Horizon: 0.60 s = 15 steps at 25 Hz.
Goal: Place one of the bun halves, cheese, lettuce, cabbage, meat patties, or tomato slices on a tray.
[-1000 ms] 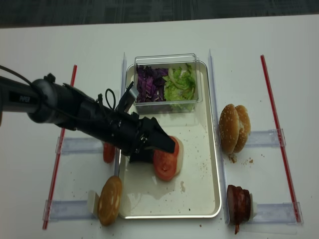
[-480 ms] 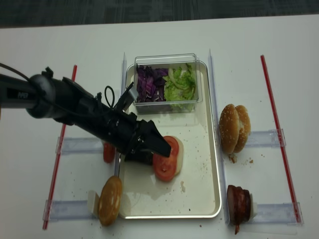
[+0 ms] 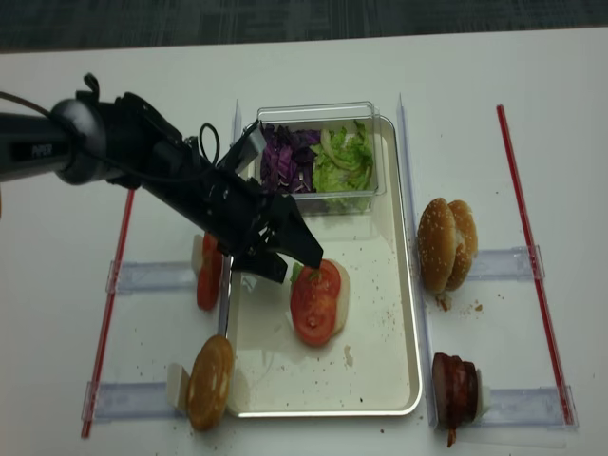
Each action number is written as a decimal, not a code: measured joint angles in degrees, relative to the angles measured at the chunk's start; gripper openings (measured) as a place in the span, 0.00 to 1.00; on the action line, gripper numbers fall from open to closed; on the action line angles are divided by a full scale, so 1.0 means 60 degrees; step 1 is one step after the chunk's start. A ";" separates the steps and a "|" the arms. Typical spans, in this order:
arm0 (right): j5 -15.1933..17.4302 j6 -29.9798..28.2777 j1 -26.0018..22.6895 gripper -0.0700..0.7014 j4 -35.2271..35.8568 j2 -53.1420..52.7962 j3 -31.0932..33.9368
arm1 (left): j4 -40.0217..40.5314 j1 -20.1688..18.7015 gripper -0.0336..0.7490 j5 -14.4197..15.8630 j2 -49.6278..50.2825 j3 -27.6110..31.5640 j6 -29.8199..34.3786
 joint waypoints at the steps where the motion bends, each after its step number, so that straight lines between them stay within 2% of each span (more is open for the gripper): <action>1: 0.0000 0.0000 0.0000 0.67 0.0000 0.0000 0.0000 | 0.0090 0.0000 0.82 0.0000 0.0000 -0.0192 -0.0115; 8: 0.0000 0.0000 0.0000 0.67 0.0000 0.0000 0.0000 | 0.1642 0.0000 0.82 0.0108 -0.0340 -0.1370 -0.1430; 15: 0.0000 0.0000 0.0000 0.67 0.0000 0.0000 0.0000 | 0.3829 0.0000 0.82 0.0282 -0.0839 -0.2682 -0.3330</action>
